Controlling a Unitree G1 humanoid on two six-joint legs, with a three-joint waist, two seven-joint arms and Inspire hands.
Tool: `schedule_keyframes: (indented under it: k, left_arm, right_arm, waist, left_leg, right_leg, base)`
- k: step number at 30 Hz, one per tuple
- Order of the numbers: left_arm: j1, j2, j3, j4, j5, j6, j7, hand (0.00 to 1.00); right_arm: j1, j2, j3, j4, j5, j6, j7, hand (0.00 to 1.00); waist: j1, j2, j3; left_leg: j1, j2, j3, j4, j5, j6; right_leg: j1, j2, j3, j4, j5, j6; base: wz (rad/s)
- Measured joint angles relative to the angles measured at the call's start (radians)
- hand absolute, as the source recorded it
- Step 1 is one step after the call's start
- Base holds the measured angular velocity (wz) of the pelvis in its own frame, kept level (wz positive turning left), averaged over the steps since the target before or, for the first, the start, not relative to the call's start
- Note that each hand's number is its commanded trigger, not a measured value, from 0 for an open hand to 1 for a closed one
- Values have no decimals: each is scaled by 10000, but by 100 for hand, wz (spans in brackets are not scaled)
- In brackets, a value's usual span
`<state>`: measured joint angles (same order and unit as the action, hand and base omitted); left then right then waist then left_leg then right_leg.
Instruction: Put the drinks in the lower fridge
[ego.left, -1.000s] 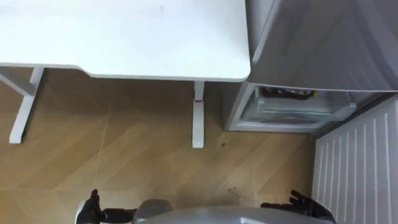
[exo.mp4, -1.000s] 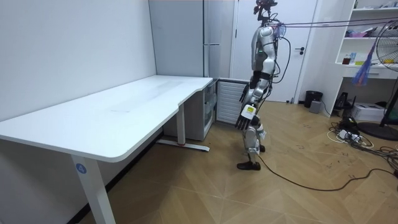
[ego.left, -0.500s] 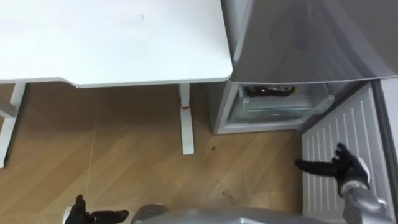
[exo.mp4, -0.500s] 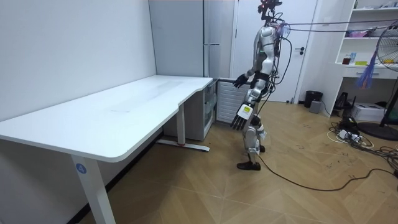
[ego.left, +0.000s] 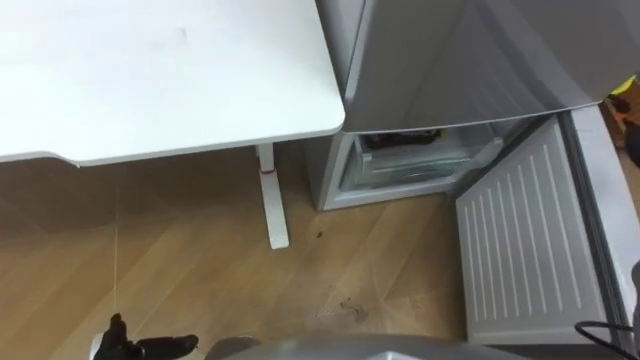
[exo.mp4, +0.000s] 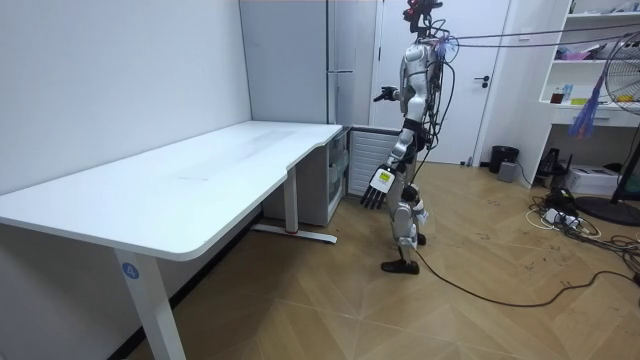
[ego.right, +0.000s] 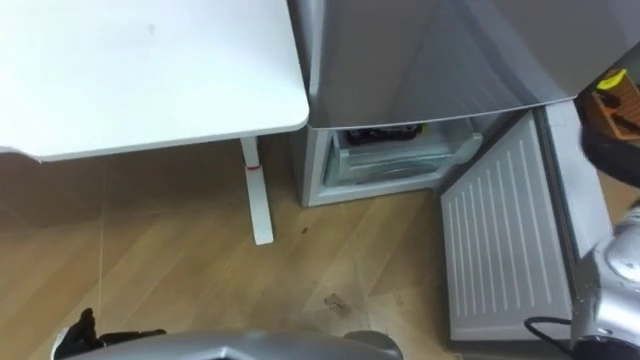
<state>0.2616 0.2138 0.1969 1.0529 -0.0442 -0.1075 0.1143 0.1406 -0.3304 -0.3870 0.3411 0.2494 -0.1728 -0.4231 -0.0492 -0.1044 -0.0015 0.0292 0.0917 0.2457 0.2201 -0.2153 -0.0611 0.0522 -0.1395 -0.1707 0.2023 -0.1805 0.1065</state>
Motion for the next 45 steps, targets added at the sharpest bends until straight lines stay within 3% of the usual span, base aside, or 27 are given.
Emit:
schedule_keyframes:
  k: [3,5,9,15,17,20,22,29,33,37,45]
  left_arm:
    - [46,4,4,-335,172,253,-126,0]
    - [51,5,3,-547,170,307,-176,0]
    - [97,19,-2,-647,179,371,-292,0]
    - [450,22,416,-710,583,381,-377,0]
    - [594,88,579,-730,570,423,-387,0]
    - [593,197,575,-738,570,550,-390,0]
    - [576,208,573,-745,575,635,-390,0]
    - [615,254,602,-926,768,999,-587,0]
    - [664,258,776,-958,975,1029,-851,0]
    - [628,281,1047,-973,1084,1033,-976,0]
    - [578,306,1035,-971,1255,1065,-1002,0]
  right_arm:
    - [12,-35,-3,87,347,43,-13,0]
    - [13,-95,-2,173,673,266,-10,0]
    - [-160,-338,-4,726,1405,448,8,0]
    - [-652,-1111,-913,2664,2804,673,262,0]
    - [-952,-1753,-1077,3668,3382,749,355,0]
    - [-1179,-2353,-1076,4594,3770,790,483,0]
    - [-1230,-2504,-1074,5014,3943,806,595,0]
    - [-1226,-2523,-1123,6089,4574,1202,978,0]
    - [-1346,-2523,-1158,7016,4658,1259,1475,0]
    - [-1433,-2522,-1163,7854,4987,1606,1885,0]
    - [-1378,-2519,-1160,8658,5761,1788,2028,0]
  waist:
    - [-113,74,17]
    - [-160,103,14]
    - [-234,37,42]
    - [-300,-121,30]
    - [-325,-171,34]
    - [-342,-205,23]
    - [-288,-200,8]
    - [-320,-150,-8]
    - [-284,-85,0]
    - [-282,-26,11]
    - [-294,146,16]
  left_leg:
    - [-1,0,5,-6,0,0]
    - [4,1,5,-46,4,-7]
    - [106,0,7,-89,16,-22]
    - [144,-8,-21,-154,19,-25]
    - [129,-8,-41,-155,19,-25]
    - [97,2,-72,-150,31,-43]
    - [91,10,-79,-142,32,-44]
    - [-90,15,-308,18,31,-45]
    - [-48,15,-364,19,32,-45]
    - [4,9,-397,3,32,-45]
    - [-36,7,-435,24,31,-45]
  right_leg:
    - [-18,5,-21,-4,0,0]
    - [-21,5,-66,-3,0,0]
    - [-6,11,-84,16,0,-1]
    - [11,14,-90,14,1,-2]
    - [7,18,-101,9,3,-5]
    - [8,27,-179,-5,9,-14]
    - [15,32,-204,-5,11,-18]
    - [24,24,-459,-2,22,-37]
    - [97,27,-506,-7,24,-40]
    - [166,27,-508,-17,25,-41]
    - [165,36,-536,-100,41,-65]
  base:
    - [-4]
    - [0]
    - [-3]
    - [-2]
    - [0]
    - [2]
    - [0]
    - [8]
    - [4]
    - [0]
    - [0]
